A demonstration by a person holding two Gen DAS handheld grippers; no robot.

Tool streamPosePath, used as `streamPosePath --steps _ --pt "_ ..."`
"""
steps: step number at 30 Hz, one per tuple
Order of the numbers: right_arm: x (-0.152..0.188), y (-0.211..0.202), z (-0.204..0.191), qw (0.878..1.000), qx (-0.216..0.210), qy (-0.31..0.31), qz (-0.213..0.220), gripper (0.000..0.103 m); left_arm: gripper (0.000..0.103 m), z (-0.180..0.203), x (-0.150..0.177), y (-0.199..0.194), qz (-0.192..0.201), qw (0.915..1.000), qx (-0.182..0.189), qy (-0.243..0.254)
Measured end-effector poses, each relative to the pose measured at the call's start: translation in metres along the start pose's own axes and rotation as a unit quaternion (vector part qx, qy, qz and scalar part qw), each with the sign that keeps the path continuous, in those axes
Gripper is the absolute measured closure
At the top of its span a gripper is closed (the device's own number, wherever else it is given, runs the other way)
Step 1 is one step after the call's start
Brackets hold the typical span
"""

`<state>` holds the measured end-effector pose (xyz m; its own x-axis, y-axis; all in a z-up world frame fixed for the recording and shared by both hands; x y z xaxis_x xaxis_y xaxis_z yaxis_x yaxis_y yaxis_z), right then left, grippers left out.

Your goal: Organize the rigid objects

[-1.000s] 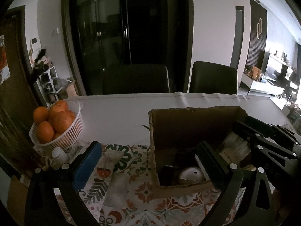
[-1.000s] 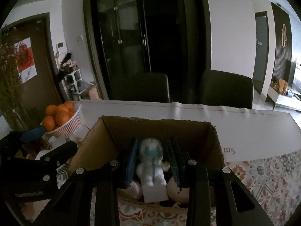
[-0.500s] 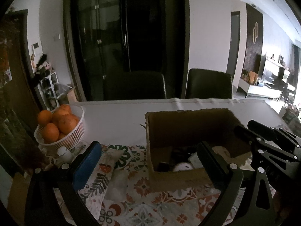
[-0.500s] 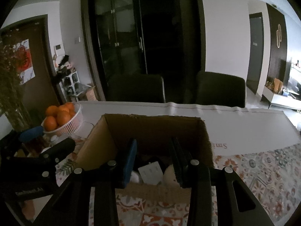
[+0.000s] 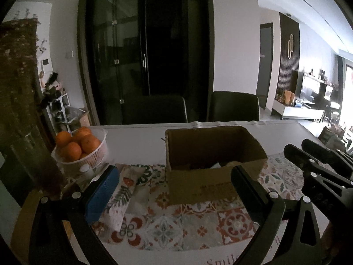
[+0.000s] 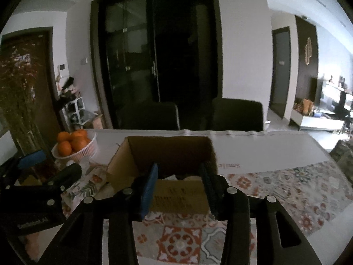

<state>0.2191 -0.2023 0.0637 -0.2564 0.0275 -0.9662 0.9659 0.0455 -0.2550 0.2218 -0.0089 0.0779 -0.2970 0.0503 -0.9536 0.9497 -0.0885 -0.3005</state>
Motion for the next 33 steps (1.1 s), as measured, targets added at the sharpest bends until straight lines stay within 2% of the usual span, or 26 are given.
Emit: streamPosePath --steps 7,15,17,22,26,33 --pt "0.008 -0.051 -0.004 1.0 0.009 -0.004 0.023 0.048 0.0 0.005 0.012 -0.048 0.028 0.9995 -0.009 0.009" --pt "0.025 -0.083 -0.001 1.0 0.012 0.011 0.019 0.035 0.0 0.013 0.023 -0.088 0.053 0.9981 -0.02 0.025" --pt "0.03 -0.091 0.0 1.0 0.014 0.011 0.02 0.028 0.0 0.015 0.025 -0.095 0.055 0.9978 -0.02 0.029" --pt "0.037 -0.102 0.002 1.0 0.02 0.01 0.018 0.012 0.0 0.02 0.032 -0.106 0.057 0.9976 -0.017 0.036" --pt "0.044 -0.107 0.004 1.0 0.024 0.016 0.012 0.006 0.0 0.023 0.036 -0.109 0.056 0.9975 -0.016 0.039" --pt "0.051 -0.115 0.006 0.999 0.032 0.024 0.007 0.002 0.0 0.024 0.041 -0.116 0.055 0.9979 -0.01 0.032"
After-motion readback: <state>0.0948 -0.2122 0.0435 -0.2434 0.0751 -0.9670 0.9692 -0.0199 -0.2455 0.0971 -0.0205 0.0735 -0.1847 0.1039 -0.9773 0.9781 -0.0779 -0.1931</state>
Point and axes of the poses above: each gripper's, at about its wrist camera, not at the fingertips, and y roughly the way its jaws point, z to its right, x to its underside, the point moved 1 cm from there along y, roughly the way its jaws point, and after that the axes turned 13 degrees about z, right-handed, at the moved point
